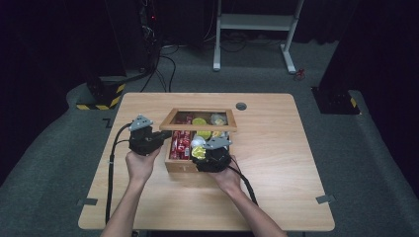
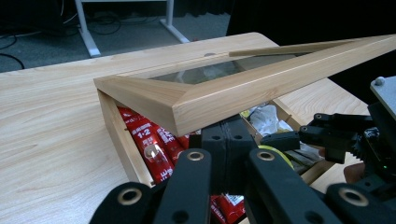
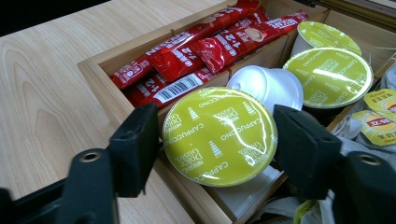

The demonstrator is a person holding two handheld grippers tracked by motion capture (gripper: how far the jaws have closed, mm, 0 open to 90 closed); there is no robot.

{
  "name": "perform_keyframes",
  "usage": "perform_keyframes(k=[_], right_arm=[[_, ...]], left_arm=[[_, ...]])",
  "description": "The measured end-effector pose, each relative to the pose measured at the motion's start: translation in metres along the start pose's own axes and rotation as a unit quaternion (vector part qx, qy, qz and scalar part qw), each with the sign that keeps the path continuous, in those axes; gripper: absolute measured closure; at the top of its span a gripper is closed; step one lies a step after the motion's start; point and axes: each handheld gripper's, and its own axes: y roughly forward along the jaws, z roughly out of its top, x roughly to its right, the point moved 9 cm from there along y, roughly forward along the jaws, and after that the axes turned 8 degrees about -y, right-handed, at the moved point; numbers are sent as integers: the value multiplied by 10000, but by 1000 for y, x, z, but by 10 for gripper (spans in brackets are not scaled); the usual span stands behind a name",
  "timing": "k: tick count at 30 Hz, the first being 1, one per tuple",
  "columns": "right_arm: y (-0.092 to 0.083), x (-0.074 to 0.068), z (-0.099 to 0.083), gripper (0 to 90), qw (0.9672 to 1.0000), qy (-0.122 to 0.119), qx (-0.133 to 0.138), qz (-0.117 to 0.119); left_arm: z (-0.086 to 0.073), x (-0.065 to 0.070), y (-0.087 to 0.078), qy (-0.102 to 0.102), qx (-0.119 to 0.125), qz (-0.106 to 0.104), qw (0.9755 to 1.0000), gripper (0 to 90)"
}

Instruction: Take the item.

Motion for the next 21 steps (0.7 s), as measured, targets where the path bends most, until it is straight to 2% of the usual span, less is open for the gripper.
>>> perform_keyframes(k=[1, 7, 9, 17, 21], right_arm=[[0, 1, 0, 369, 10000, 21, 1, -13], [-1, 1, -1, 376, 10000, 84, -7, 21], [-1, 2, -1, 378, 9999, 104, -8, 33], [-3, 4, 1, 380, 9998, 164, 55, 27], [-3, 2, -1, 380, 9999, 165, -5, 45]], left_arm=[[0, 0, 0, -3, 1, -1, 10000, 896], [0, 0, 0, 6, 8, 21, 10000, 895], [-1, 0, 0, 82, -1, 68, 9999, 896], [-1, 0, -1, 3, 3, 25, 10000, 896], [-2, 0, -2, 22, -5, 29, 10000, 896]])
